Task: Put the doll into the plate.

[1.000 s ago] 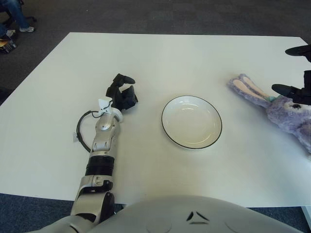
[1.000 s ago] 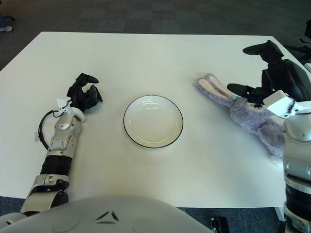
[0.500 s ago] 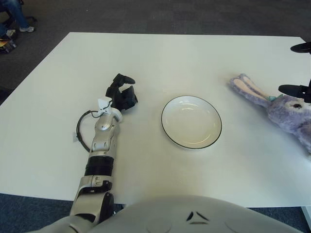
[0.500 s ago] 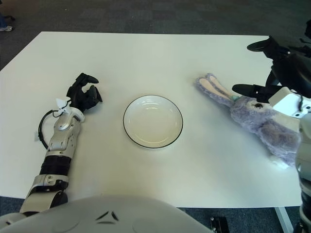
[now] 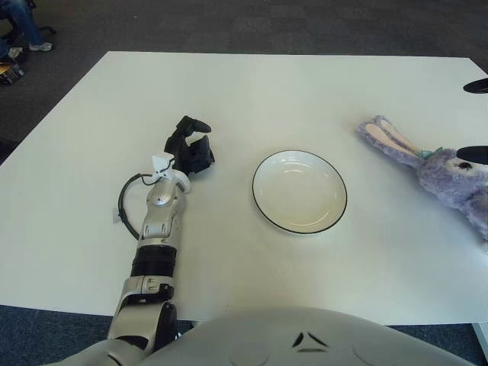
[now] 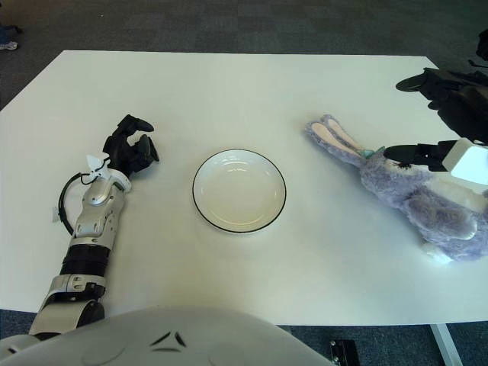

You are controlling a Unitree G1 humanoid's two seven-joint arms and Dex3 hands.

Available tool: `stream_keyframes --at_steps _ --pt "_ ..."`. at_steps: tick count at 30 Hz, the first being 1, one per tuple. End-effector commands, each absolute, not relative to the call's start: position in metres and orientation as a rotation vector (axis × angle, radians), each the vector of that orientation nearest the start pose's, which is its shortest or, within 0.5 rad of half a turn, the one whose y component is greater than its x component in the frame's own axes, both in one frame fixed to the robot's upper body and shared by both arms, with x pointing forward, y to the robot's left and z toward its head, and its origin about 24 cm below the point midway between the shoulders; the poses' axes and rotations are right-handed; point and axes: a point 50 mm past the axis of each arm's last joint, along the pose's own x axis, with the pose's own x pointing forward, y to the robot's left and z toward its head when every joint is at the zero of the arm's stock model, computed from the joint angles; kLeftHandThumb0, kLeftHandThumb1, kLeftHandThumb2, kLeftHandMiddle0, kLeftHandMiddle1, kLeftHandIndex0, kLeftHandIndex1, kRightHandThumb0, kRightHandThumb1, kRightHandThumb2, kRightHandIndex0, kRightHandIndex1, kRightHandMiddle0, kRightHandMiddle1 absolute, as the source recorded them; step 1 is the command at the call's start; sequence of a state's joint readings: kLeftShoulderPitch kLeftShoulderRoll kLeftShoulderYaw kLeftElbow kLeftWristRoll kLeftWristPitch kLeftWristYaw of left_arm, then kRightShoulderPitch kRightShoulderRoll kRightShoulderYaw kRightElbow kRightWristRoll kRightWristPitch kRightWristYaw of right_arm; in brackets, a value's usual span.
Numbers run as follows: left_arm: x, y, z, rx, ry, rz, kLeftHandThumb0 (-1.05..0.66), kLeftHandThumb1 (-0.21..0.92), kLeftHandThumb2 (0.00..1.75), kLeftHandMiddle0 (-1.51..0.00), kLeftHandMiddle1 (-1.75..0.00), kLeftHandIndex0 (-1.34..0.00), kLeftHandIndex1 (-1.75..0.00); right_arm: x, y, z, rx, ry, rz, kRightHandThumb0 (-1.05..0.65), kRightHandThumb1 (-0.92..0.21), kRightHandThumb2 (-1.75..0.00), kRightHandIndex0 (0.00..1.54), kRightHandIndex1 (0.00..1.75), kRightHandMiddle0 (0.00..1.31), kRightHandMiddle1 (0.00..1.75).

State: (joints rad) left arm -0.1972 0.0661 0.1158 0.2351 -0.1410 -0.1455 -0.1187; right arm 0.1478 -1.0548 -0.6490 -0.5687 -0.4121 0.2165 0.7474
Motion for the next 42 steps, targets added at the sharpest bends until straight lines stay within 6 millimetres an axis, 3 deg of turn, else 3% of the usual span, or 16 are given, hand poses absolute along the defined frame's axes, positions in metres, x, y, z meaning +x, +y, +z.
stream_keyframes --at_steps 1,7,14,24,42 --pt "0.284 0.179 0.044 -0.087 -0.085 -0.032 -0.41 0.55 1.03 -1.07 -1.75 -0.43 -1.75 0.191 -0.302 0.270 -1.617 0.136 0.080 -1.02 -0.92 -0.26 0.03 0.45 0.00 0.48" --pt "0.285 0.181 0.044 -0.096 -0.080 -0.026 -0.41 0.54 1.03 -1.05 -1.75 -0.44 -1.75 0.194 -0.310 0.265 -1.658 0.211 0.171 -1.00 -0.92 -0.25 0.04 0.38 0.00 0.30" --pt "0.285 0.181 0.045 -0.098 -0.084 -0.019 -0.41 0.54 1.03 -1.05 -1.75 -0.44 -1.75 0.195 -0.319 0.258 -1.625 0.255 0.211 -0.99 -0.92 -0.23 0.03 0.34 0.00 0.31" --pt "0.284 0.180 0.045 -0.078 -0.096 -0.002 -0.41 0.53 1.05 -1.08 -1.75 -0.45 -1.75 0.206 -0.326 0.230 -1.544 0.332 0.297 -1.00 -0.92 -0.24 0.04 0.32 0.00 0.33" --pt "0.278 0.172 0.055 -0.055 -0.194 -0.034 -0.41 0.54 1.04 -1.07 -1.75 -0.44 -1.75 0.217 -0.332 0.215 -1.406 0.399 0.276 -1.05 -0.92 -0.25 0.03 0.25 0.00 0.07"
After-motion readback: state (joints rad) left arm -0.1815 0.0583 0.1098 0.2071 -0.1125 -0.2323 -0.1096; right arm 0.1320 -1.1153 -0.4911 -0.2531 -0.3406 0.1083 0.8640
